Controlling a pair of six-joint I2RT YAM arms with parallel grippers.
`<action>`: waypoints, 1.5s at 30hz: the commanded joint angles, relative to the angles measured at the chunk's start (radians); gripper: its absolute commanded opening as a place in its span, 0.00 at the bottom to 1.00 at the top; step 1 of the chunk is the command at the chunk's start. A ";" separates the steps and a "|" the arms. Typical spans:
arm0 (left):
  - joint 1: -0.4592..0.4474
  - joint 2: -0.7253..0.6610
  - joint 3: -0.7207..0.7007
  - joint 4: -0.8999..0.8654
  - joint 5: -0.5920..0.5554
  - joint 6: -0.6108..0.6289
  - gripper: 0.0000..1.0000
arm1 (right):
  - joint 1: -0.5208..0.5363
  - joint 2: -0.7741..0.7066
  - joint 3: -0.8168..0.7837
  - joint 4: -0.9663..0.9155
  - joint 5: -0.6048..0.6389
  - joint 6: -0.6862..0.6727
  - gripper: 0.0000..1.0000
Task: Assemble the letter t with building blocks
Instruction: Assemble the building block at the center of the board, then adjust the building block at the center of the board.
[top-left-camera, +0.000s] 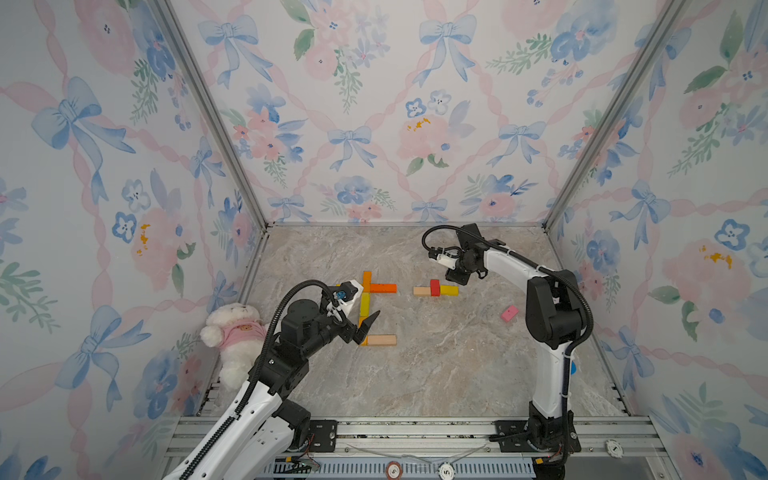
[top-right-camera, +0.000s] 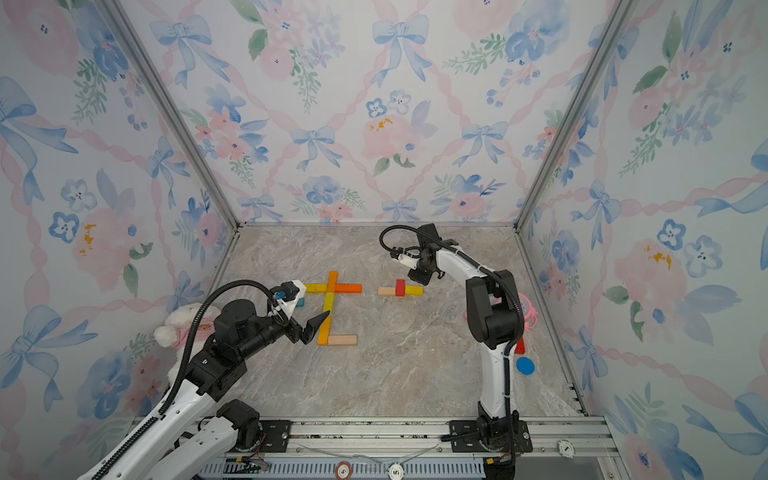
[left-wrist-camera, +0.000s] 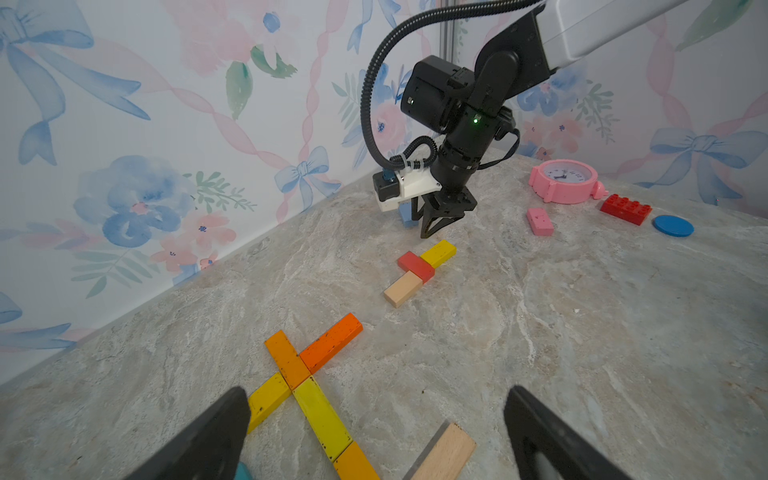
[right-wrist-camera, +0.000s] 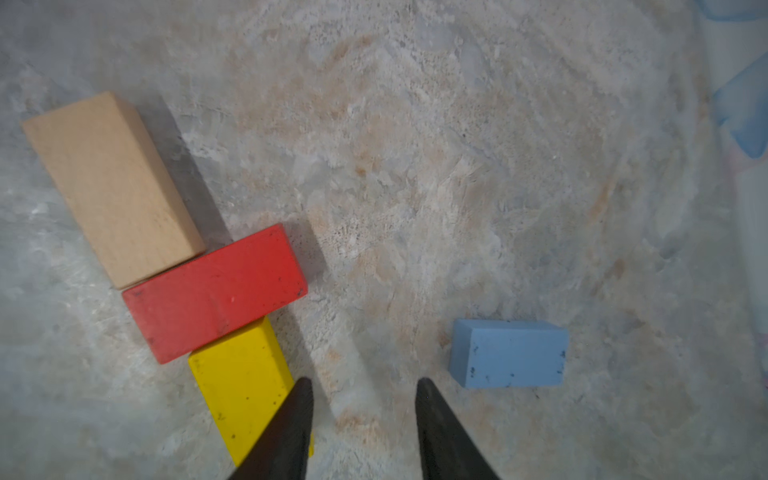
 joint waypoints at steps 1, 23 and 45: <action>-0.002 -0.012 -0.015 0.021 0.008 0.012 0.98 | -0.007 0.033 0.053 -0.015 0.011 0.028 0.44; -0.001 -0.020 -0.017 0.019 0.003 0.013 0.98 | 0.003 0.098 0.063 -0.036 0.014 0.002 0.45; -0.001 -0.027 -0.018 0.020 0.005 0.013 0.98 | 0.013 0.094 0.024 -0.025 0.000 -0.010 0.45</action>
